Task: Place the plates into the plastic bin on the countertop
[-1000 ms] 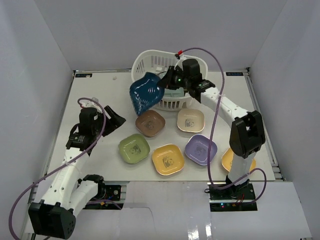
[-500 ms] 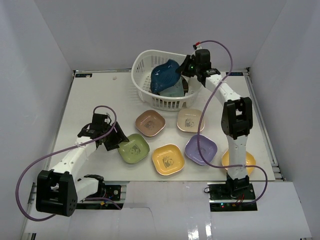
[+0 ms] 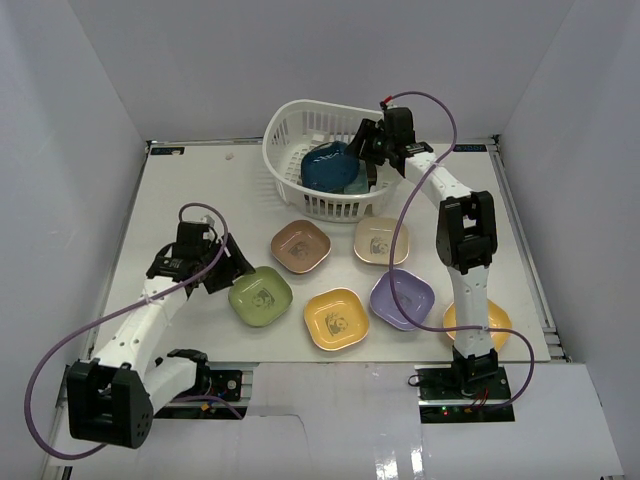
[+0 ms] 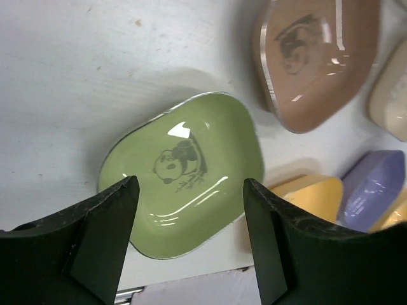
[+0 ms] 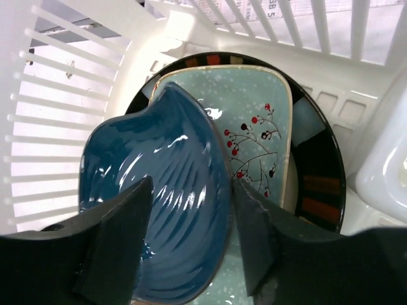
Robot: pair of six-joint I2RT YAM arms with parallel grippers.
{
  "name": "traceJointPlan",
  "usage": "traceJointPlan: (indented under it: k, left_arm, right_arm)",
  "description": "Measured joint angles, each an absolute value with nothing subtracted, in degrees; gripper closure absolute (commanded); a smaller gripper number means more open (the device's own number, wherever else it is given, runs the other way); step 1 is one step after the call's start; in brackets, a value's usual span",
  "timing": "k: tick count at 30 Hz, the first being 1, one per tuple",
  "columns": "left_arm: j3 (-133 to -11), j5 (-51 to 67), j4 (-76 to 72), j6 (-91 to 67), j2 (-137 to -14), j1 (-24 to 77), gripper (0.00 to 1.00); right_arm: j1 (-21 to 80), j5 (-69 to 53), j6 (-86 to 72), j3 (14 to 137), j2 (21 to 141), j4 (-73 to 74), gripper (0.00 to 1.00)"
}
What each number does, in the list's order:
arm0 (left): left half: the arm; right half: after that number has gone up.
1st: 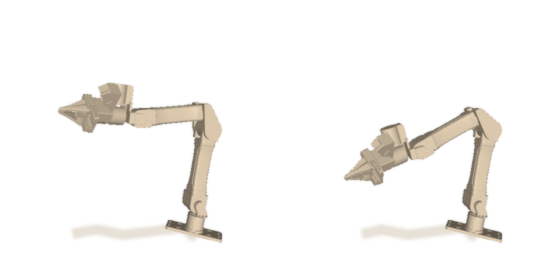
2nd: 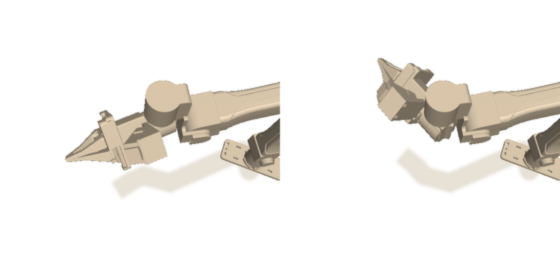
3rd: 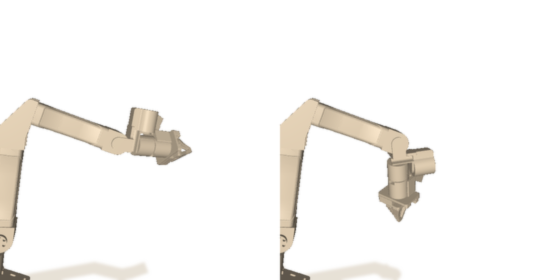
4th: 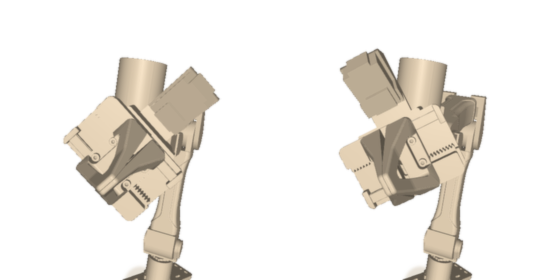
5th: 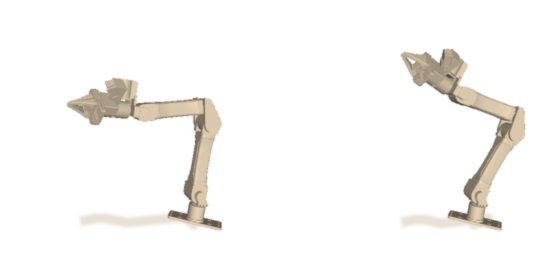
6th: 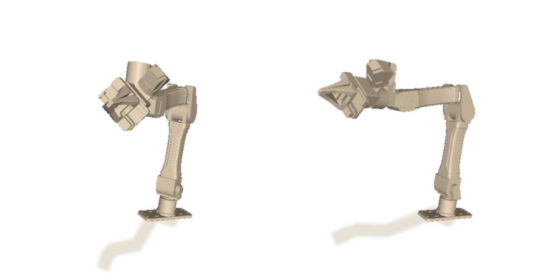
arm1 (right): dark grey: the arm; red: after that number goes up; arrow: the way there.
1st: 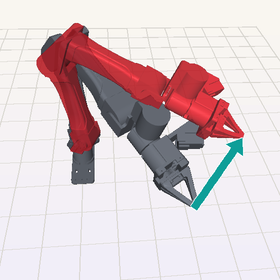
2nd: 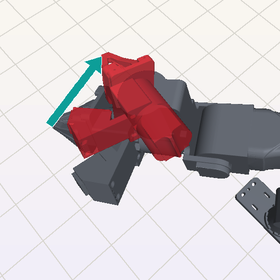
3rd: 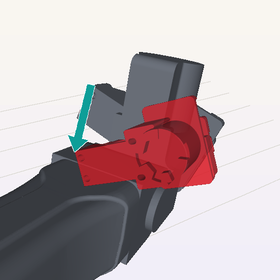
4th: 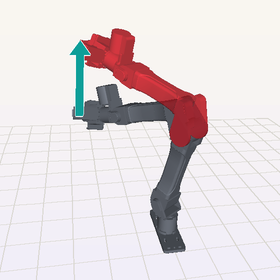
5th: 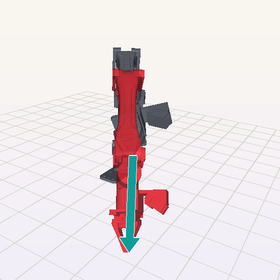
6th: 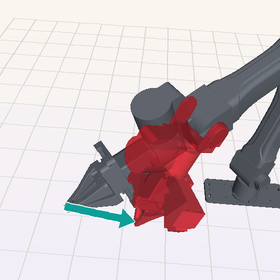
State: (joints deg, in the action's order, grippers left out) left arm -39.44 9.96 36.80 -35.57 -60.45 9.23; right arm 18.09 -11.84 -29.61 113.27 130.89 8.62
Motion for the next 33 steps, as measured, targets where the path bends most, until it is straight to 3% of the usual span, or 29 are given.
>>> traceJointPlan:
  k: [1,3,4,6,14,23,24,26,29,30,33]
  left_arm:
    - [-39.9,10.5,36.8,-35.6,-59.3,9.2,0.23]
    - [-41.1,11.8,36.5,-35.6,-57.6,9.2,0.23]
    - [-41.8,12.4,36.5,-35.6,-56.9,9.2,0.23]
    - [-43.4,12.3,37.0,-35.3,-56.5,9.2,0.24]
    - [-44.7,4.1,43.4,-36.3,-58.5,9.2,0.26]
    - [-37.8,1.7,44.7,-41.2,-59.2,9.2,0.29]
    - [-37.3,2.1,43.9,-41.5,-59.6,9.2,0.32]
    - [-36.2,2.9,41.9,-42.0,-60.8,9.2,0.37]
    - [-34.7,3.7,39.2,-42.8,-62.8,9.2,0.54]
    - [-34.2,3.8,38.4,-43.0,-63.1,9.2,0.69]
    - [-33.7,3.8,37.0,-43.3,-63.4,9.2,1.00]
  right_arm:
    - [18.1,-11.8,-29.5,113.3,130.9,8.5,0.26]
    - [18.1,-11.6,-29.3,113.4,130.9,8.3,0.16]
    - [18.1,-11.4,-29.1,113.6,130.9,8.3,0.07]
    - [18.0,-10.8,-28.3,114.4,130.9,8.5,0.02]
    - [18.2,-9.1,-23.9,112.3,123.9,9.4,0.04]
    - [26.3,-5.0,-19.9,69.8,84.8,1.6,0.32]
    - [28.0,-4.6,-19.8,65.1,81.5,0.9,0.37]
    - [30.7,-3.6,-19.7,57.1,77.2,0.9,0.38]
    - [32.4,-0.4,-20.0,46.9,73.3,3.1,0.39]
    - [32.7,0.6,-20.2,43.9,72.0,4.3,0.39]
    - [33.7,3.4,-20.9,37.4,67.1,8.1,0.35]
